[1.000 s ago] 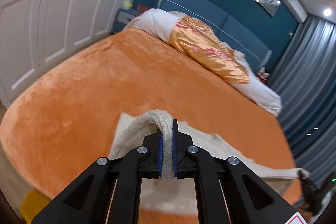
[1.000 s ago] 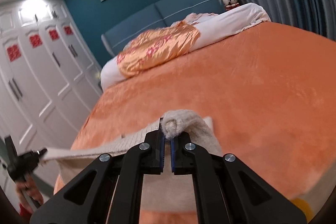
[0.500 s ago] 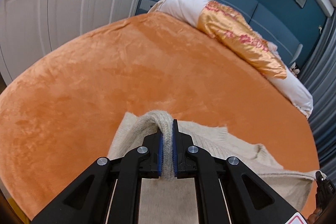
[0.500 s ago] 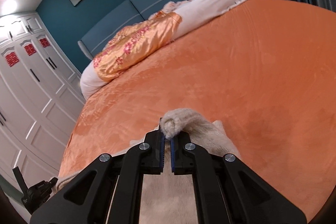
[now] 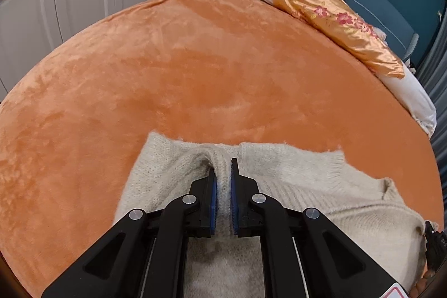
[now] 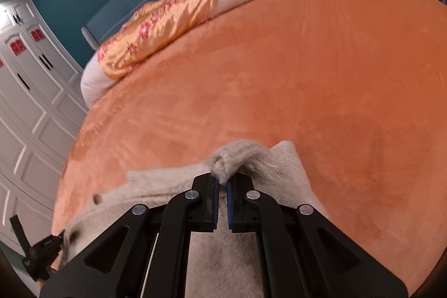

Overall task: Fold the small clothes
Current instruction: 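Lift the hem with both grippers and fold it toward the collar, then open both grippers and release the folded hem onto the sweater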

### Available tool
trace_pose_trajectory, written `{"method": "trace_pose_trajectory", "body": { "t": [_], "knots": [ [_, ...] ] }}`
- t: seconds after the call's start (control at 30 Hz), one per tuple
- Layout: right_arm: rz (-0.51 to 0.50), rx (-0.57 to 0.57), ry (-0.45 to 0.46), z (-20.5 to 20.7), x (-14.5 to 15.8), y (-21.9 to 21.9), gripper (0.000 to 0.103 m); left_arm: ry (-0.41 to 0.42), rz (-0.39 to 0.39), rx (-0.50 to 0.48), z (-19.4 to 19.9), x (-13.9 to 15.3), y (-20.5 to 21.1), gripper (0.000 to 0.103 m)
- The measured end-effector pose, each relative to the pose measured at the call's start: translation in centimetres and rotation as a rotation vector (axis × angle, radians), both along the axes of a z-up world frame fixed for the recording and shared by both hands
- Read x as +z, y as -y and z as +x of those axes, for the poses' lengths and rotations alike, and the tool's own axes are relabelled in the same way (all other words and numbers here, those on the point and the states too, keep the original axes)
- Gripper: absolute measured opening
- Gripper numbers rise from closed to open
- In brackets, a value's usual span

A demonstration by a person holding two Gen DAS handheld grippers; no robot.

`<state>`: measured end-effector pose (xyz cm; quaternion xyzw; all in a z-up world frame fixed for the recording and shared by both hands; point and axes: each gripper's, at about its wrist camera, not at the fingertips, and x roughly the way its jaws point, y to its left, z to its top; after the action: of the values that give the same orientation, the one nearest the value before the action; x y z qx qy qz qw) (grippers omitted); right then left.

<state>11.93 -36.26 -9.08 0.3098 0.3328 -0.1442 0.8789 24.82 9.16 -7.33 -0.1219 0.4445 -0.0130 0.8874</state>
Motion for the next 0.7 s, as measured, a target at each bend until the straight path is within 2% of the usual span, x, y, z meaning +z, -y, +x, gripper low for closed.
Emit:
{"method": "trace_pose_trajectory", "body": {
  "t": [0.07,0.13,0.2,0.23,0.27,0.3,0.33,0.37,0.43,0.5,0.6,0.7],
  "knots": [
    [0.003,0.003,-0.025,0.5,-0.8,0.2,0.004,-0.017,0.006,0.006,0.5,-0.4,0.0,0.015],
    [0.009,0.005,-0.042,0.9,-1.3,0.3,0.005,-0.03,-0.002,0.011,0.9,-0.8,-0.2,0.016],
    [0.015,0.013,-0.033,0.9,-0.9,0.4,0.011,-0.036,-0.017,0.004,1.1,-0.8,-0.3,0.016],
    [0.02,0.018,-0.023,0.7,-0.6,0.5,0.017,-0.04,-0.028,-0.005,1.1,-0.5,-0.4,0.017],
    [0.015,0.012,0.003,0.2,0.4,0.6,0.032,-0.043,-0.056,-0.017,0.9,0.1,-0.7,0.018],
    [-0.002,-0.009,0.031,-0.6,1.3,0.7,0.042,-0.037,-0.086,-0.025,0.5,0.8,-1.1,0.021],
    [-0.023,-0.034,0.076,-1.8,2.6,0.9,0.057,-0.014,-0.133,-0.034,-0.3,2.0,-1.8,0.03],
    [-0.045,-0.062,0.14,-3.6,4.2,1.1,0.062,0.009,-0.15,-0.033,-1.0,3.0,-2.2,0.047],
    [-0.074,-0.064,0.185,-6.9,6.6,1.6,0.062,0.089,-0.152,-0.007,-3.5,5.9,-4.3,0.067],
    [-0.096,-0.039,0.155,-9.4,7.6,1.6,0.063,0.12,-0.151,0.007,-6.0,7.6,-6.8,0.068],
    [-0.123,0.037,0.064,-13.3,7.4,0.6,0.062,0.064,-0.144,-0.002,-9.1,7.5,-10.1,0.068],
    [-0.102,0.104,-0.041,-16.2,5.3,-1.1,0.062,-0.044,-0.176,-0.032,-12.0,4.7,-12.2,0.068]
  ]
}}
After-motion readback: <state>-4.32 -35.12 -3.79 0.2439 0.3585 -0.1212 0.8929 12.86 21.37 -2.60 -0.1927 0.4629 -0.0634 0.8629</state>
